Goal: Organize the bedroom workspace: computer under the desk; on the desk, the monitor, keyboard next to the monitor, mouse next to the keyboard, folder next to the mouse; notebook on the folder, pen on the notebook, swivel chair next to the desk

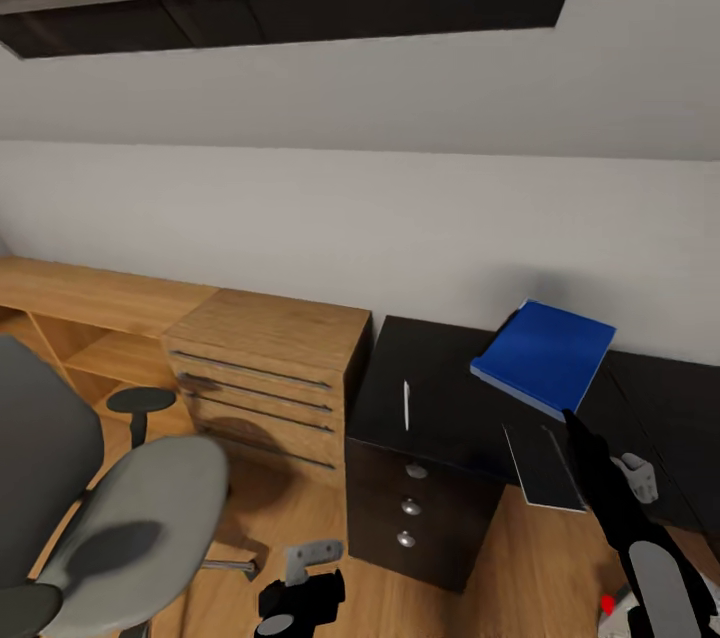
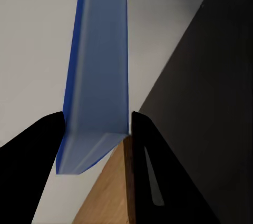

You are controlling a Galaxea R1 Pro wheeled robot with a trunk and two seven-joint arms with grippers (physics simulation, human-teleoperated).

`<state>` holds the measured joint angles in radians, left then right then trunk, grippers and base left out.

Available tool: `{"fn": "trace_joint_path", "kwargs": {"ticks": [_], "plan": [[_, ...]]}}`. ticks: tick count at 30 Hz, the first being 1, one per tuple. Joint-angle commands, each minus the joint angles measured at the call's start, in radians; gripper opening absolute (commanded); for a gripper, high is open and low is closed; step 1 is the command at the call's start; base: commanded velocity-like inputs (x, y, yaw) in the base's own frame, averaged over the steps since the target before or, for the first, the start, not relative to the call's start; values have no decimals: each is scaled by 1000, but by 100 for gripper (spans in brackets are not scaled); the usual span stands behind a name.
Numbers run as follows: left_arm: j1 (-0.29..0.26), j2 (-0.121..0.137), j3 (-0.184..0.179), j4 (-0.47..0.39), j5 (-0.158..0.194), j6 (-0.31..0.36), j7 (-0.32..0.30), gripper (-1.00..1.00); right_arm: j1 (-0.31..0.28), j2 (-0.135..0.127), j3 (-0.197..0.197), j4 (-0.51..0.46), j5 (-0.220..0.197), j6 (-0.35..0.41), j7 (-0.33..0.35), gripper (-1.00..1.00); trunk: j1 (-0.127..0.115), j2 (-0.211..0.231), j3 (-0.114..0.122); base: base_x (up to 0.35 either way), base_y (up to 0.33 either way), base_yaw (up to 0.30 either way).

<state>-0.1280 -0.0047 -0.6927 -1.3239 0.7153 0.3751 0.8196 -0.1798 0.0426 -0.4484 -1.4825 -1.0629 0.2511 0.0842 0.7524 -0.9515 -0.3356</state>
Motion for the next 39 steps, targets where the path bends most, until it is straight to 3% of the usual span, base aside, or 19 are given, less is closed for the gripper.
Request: {"fn": "trace_joint_path", "kwargs": {"ticks": [1, 3, 10, 11, 12, 13, 18, 22, 28, 39], "plan": [[-1, 1, 0, 3, 4, 3, 7, 100, -1, 2, -3, 3, -8, 8, 3, -100, 0, -1, -1, 0, 0, -279], [-1, 3, 4, 19, 5, 2, 9, 100, -1, 3, -2, 7, -8, 8, 3, -100, 0, -1, -1, 0, 0, -279], [-1, 6, 7, 312, 0, -41, 6, 100, -1, 5, 0, 11, -9, 9, 3, -100, 0, -1, -1, 0, 0, -279], [-1, 3, 5, 451, -1, -143, -19, 100, -1, 4, 0, 11, -9, 9, 3, -100, 0, -1, -1, 0, 0, -279], [-1, 3, 5, 502, -1, -190, -44, 100, -1, 4, 0, 11, -8, 9, 3, -100, 0, -1, -1, 0, 0, -279], [-1, 3, 5, 525, -1, -211, -60, 100, -1, 4, 0, 11, -8, 10, 3, -100, 0, -1, -1, 0, 0, -279], [-1, 9, 6, 720, 2, -360, -273, 100, -1, 3, 3, 13, -8, 10, 3, -100, 0, -1, -1, 0, 0, -279], [-1, 6, 9, 833, 3, -506, -331, 100, -1, 2, 2, 14, -9, 11, 3, -100, 0, -1, -1, 0, 0, -278], [-1, 3, 10, 872, 0, -606, -345, 100, -1, 0, 4, 47, -9, 11, 3, -100, 0, -1, -1, 0, 0, -278], [-1, 14, 13, 875, 3, -640, -345, 100, -6, -6, 7, 145, -9, 15, 3, -100, 0, -1, -1, 0, 0, -278]]}}
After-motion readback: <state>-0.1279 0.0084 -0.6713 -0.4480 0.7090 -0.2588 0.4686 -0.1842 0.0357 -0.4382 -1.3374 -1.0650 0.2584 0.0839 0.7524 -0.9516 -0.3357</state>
